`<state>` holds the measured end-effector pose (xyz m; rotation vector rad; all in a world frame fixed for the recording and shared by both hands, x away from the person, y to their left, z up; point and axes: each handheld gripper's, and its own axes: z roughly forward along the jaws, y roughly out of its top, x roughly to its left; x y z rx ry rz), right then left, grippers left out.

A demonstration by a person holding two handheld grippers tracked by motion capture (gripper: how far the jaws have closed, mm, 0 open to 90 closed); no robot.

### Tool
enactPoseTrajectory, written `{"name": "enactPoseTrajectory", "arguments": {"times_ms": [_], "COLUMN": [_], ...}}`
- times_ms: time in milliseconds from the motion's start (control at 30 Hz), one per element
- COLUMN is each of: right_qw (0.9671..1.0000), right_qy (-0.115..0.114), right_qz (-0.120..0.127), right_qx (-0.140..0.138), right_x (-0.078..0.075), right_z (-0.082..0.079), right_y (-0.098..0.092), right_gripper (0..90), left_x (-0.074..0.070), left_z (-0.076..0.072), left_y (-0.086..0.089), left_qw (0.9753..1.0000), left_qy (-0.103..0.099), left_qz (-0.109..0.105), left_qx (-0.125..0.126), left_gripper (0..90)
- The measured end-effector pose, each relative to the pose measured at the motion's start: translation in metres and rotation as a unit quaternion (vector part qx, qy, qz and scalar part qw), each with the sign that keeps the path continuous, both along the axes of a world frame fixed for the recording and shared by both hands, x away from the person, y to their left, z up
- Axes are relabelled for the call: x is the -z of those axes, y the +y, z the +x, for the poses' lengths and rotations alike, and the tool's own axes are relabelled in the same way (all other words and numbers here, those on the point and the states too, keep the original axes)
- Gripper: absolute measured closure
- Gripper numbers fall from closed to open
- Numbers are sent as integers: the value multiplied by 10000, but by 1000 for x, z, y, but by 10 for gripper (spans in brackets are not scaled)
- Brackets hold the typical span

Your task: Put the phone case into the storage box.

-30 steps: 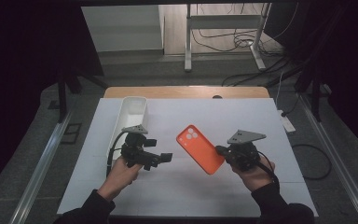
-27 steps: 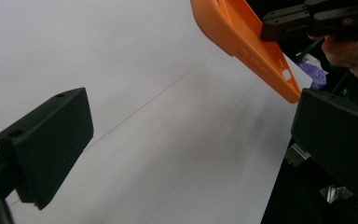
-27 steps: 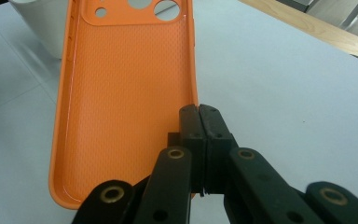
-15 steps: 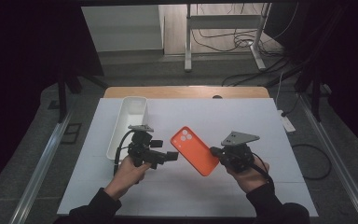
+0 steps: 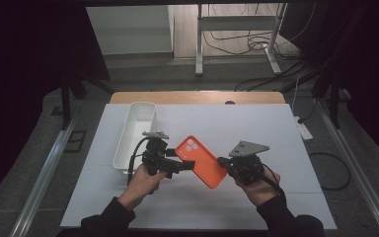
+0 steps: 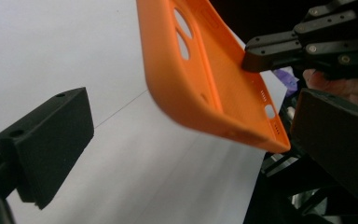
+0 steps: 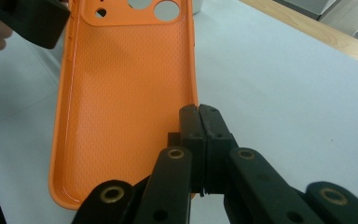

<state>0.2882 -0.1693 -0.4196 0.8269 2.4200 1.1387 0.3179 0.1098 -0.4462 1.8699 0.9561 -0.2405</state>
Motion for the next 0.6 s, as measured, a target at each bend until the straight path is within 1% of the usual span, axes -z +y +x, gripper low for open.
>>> {"name": "enactPoseTrajectory", "arguments": {"times_ms": [100,133,167,233,367,433,500,600], "right_qw": [10000,10000,10000,10000,10000,10000,9999,9999], "right_qy": [-5,-24,-17,-21,-37,-44,-58,-69], "right_qz": [18,2,11,18,19,28,26,36], "right_qx": [-8,-36,-37,-45,-59,-76,-89,-102], "right_x": [0,0,0,1,1,1,1,1], "right_z": [-1,-2,-2,-2,-3,-4,-4,-5], "right_y": [2,3,3,4,5,5,6,7], "right_gripper": [891,891,891,891,891,891,891,891], "left_x": [1,2,2,3,4,4,4,5], "left_z": [1,2,2,3,3,3,3,3], "left_y": [-2,-4,-4,-6,-6,-5,-5,-4], "left_qw": [10000,9999,9999,9997,9995,9994,9992,9984], "left_qy": [48,105,105,183,237,288,327,430], "left_qz": [-27,-71,-71,-129,-158,-162,-225,-328], "left_qx": [14,49,49,94,100,88,93,142], "left_gripper": [0,0,0,8,28,83,143,266]}}
